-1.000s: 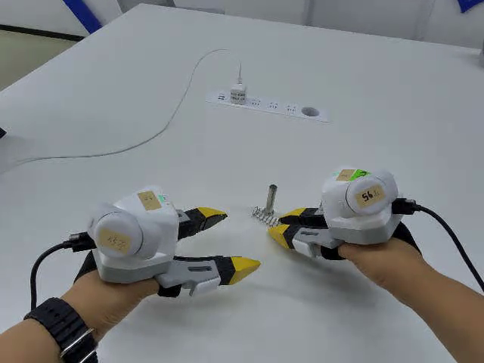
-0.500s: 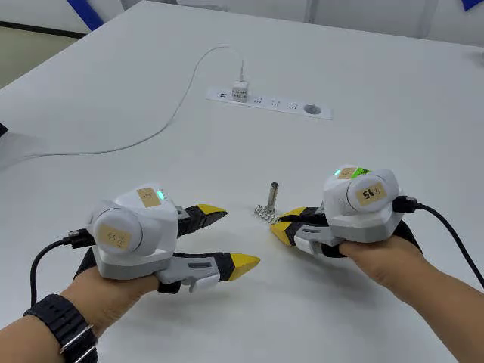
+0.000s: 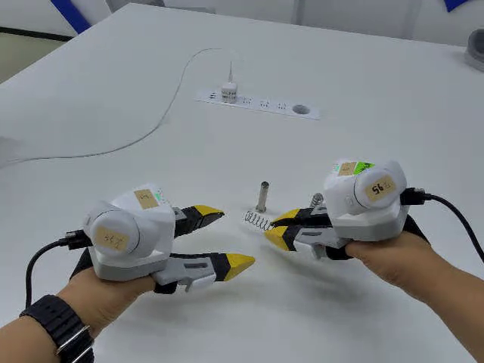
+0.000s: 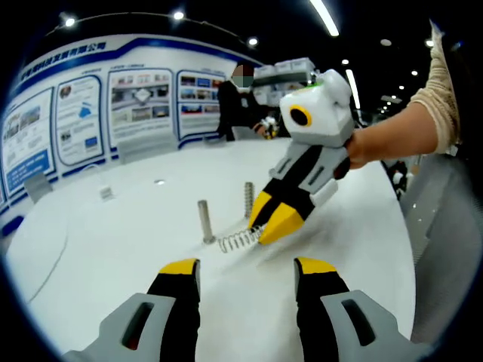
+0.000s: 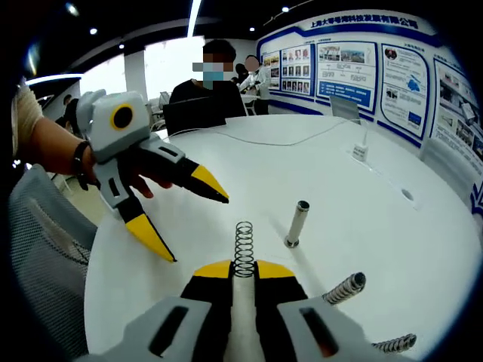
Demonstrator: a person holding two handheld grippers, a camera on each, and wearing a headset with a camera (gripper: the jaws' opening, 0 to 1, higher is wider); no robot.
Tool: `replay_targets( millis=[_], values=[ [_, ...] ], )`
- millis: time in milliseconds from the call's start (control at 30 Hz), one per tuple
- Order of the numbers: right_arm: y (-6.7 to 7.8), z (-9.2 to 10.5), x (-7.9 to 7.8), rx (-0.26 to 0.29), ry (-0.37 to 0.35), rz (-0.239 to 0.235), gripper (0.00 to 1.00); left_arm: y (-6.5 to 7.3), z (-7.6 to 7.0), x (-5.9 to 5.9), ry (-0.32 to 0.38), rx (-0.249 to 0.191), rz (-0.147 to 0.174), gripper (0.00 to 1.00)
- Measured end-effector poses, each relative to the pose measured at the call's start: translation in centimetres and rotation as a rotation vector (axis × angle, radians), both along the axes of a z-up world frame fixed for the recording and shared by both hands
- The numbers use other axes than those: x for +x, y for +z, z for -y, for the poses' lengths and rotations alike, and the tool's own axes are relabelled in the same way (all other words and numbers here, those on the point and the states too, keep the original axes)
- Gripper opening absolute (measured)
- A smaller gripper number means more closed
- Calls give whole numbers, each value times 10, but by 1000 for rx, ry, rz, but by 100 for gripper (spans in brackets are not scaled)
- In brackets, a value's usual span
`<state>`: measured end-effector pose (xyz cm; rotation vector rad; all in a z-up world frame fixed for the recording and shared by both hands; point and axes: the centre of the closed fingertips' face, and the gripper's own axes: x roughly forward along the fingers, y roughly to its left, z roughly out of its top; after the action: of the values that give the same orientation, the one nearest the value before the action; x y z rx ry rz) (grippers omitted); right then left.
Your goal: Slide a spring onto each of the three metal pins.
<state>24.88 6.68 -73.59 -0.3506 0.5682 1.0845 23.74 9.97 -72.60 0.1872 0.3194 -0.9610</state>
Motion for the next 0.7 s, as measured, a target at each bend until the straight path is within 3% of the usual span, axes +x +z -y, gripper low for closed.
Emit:
replay_targets(
  millis=[300,533,700],
  values=[
    [8,0,-29,-45,119,-44,12,2,4,-4,-34,15,9,47],
    [11,2,-39,-73,173,-54,12,-1,12,-18,-105,43,19,40],
    [11,3,-47,-96,215,-71,12,1,15,-21,-123,50,33,36]
  ],
)
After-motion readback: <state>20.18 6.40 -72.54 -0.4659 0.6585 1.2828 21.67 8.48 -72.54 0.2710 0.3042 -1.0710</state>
